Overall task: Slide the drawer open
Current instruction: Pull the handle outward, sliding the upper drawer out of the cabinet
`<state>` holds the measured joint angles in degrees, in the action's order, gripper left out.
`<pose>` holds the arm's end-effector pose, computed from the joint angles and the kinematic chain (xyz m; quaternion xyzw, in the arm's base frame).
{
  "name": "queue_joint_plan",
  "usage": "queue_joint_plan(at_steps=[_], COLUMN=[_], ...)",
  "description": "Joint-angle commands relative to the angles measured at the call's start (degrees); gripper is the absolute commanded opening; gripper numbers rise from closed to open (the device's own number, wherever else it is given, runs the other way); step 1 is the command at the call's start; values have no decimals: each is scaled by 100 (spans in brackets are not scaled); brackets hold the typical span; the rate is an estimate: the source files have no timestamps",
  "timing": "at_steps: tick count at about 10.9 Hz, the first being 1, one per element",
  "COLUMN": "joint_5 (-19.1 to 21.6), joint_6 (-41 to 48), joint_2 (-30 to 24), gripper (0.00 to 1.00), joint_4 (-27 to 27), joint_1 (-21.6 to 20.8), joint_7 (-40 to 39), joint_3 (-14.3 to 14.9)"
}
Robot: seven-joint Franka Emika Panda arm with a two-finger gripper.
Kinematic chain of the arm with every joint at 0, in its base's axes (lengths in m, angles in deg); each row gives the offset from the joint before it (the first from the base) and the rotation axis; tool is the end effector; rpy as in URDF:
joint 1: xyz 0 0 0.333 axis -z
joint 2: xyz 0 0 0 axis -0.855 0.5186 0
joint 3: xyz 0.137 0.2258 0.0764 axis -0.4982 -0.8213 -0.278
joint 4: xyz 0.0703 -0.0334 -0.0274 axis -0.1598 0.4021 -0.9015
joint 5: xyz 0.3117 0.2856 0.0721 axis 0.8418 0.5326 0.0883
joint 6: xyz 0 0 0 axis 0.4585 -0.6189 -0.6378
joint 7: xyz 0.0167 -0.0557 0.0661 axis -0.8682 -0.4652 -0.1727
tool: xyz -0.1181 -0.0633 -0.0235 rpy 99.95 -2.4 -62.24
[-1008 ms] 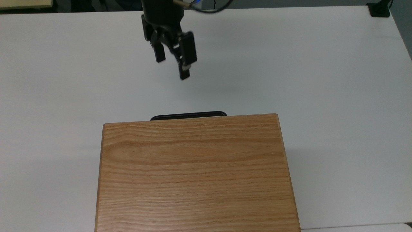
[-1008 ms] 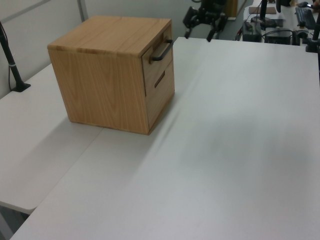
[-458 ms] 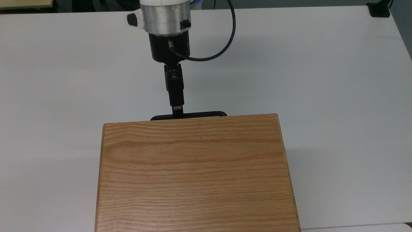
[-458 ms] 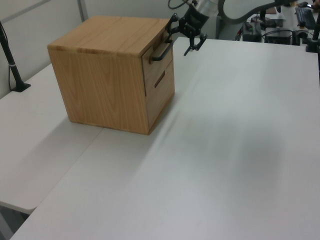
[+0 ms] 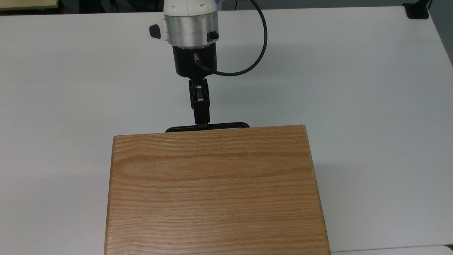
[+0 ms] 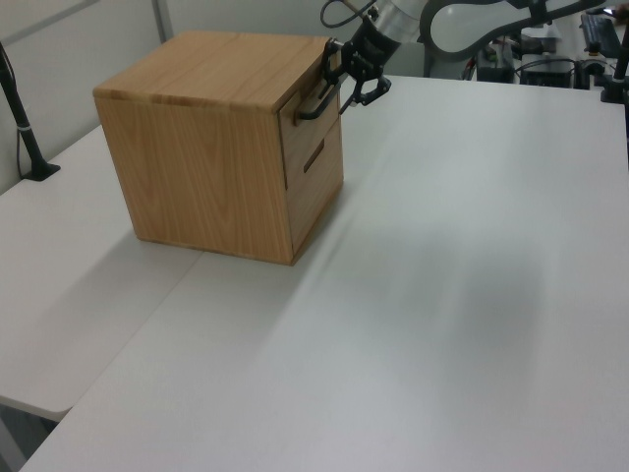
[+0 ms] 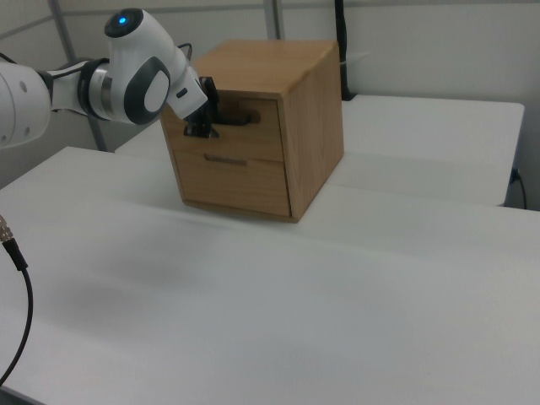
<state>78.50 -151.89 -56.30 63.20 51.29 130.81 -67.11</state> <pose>0.7353 0.0650 0.4549 -0.7249 0.6130 -0.2142 0.2298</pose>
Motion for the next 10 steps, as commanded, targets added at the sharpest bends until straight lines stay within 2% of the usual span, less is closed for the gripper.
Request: queue_joint_plan(at_steps=[1, 2, 4, 8, 10], joint_5=[-139, -122, -69, 53, 500], joint_6=[-117, -117, -82, -64, 75], joint_2=[29, -15, -312, -1409, -1999], gripper=[7, 0, 0, 0, 0], joint_4=[53, 62, 351, 1659, 2205], joint_1=[-27, -9, 8, -9, -1], joint_7=[95, 43, -211, -782, -1360], joint_3=[3, 3, -6, -6, -6])
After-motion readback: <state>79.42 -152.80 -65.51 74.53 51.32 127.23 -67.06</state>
